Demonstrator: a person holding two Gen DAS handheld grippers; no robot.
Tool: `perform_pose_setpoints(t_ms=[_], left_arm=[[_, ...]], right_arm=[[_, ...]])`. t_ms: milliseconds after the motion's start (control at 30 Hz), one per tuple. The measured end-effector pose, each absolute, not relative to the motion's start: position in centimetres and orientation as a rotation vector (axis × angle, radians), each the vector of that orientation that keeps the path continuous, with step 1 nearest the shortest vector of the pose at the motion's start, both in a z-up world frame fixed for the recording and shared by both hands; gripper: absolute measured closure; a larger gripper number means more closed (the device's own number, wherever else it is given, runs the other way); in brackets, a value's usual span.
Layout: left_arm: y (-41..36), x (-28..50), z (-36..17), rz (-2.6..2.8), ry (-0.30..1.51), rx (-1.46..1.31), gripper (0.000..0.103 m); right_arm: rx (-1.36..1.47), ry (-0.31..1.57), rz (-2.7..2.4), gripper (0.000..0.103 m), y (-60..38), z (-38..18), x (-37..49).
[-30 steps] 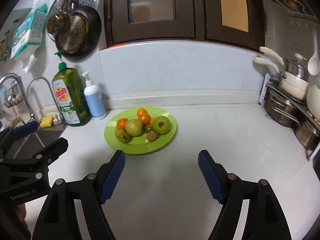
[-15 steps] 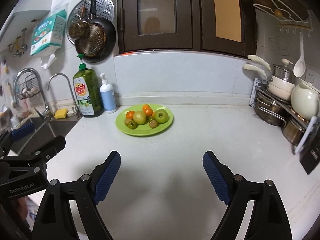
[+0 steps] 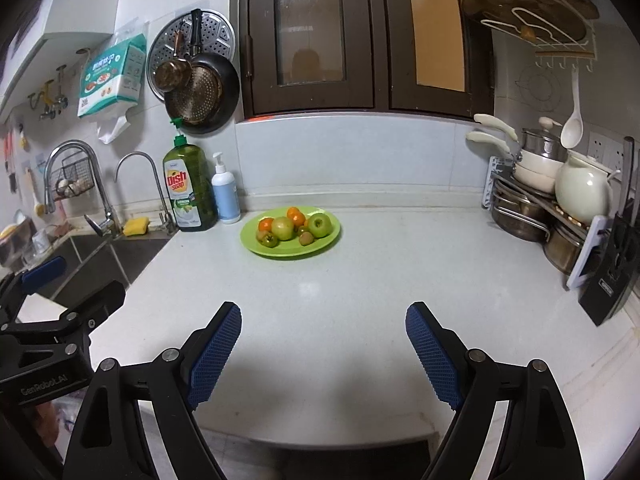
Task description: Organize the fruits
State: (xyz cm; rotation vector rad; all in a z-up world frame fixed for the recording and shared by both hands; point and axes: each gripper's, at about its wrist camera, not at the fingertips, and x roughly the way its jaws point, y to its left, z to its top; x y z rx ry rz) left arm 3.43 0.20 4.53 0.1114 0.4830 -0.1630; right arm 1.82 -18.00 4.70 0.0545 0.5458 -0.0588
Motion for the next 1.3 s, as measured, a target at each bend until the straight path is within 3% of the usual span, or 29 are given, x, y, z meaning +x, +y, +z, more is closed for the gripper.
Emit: perform_pose_setpoints(t_ms=[1300], left_arm=[[0.4,1.6,4.9,-0.145,0.465,0.108,0.0]], right_arm=[[0.044,0.523,-0.053,0.018,-18.0,4.8,-0.2]])
